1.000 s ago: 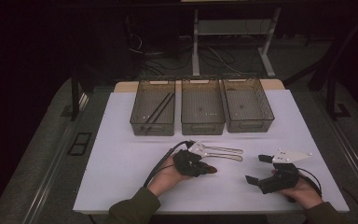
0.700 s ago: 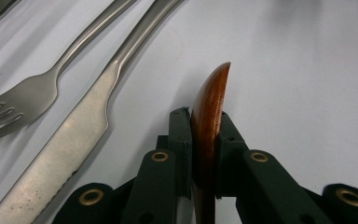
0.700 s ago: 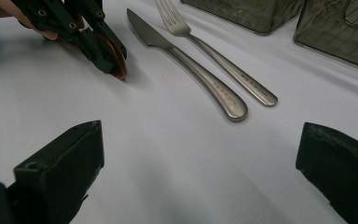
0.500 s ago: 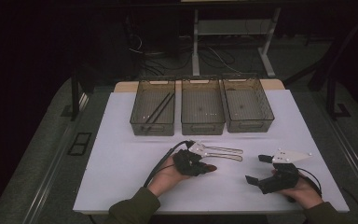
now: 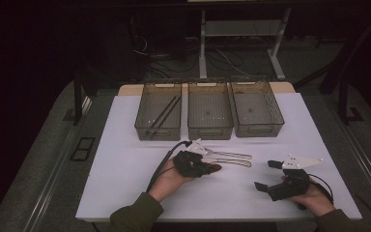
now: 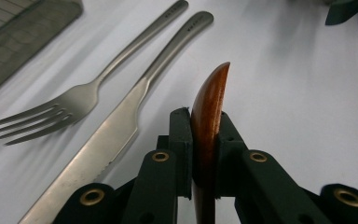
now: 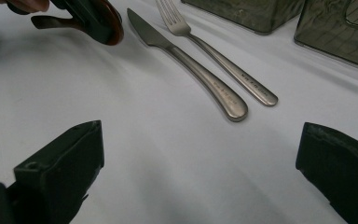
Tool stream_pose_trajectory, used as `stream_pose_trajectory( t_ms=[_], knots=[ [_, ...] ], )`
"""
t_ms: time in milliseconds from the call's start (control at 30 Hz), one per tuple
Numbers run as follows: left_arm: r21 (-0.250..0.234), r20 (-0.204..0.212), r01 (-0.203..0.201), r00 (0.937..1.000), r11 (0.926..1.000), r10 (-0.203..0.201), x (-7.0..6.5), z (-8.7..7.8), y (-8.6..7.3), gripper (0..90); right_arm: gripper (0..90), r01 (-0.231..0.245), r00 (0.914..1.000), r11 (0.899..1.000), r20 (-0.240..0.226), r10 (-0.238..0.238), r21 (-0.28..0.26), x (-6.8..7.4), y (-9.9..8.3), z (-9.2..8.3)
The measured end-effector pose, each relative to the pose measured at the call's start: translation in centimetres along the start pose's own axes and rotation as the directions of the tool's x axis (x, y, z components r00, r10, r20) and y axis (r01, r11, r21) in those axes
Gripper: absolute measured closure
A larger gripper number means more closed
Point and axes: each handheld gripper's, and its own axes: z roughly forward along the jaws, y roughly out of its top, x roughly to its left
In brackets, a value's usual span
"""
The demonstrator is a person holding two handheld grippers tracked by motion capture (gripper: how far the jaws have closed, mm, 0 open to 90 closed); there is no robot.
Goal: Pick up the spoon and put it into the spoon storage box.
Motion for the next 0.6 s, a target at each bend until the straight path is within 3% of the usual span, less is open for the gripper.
stream_pose_trajectory(
  t_ms=[600],
  knots=[
    [-0.076, -0.031, 0.071, 0.9968, 0.9945, -0.074, 1.6, -1.9, 0.4, 80.5, 0.4, -0.004, 1.0000, 1.000, -0.001, 0.004, 0.000, 0.0, 0.0, 0.0]
  ],
)
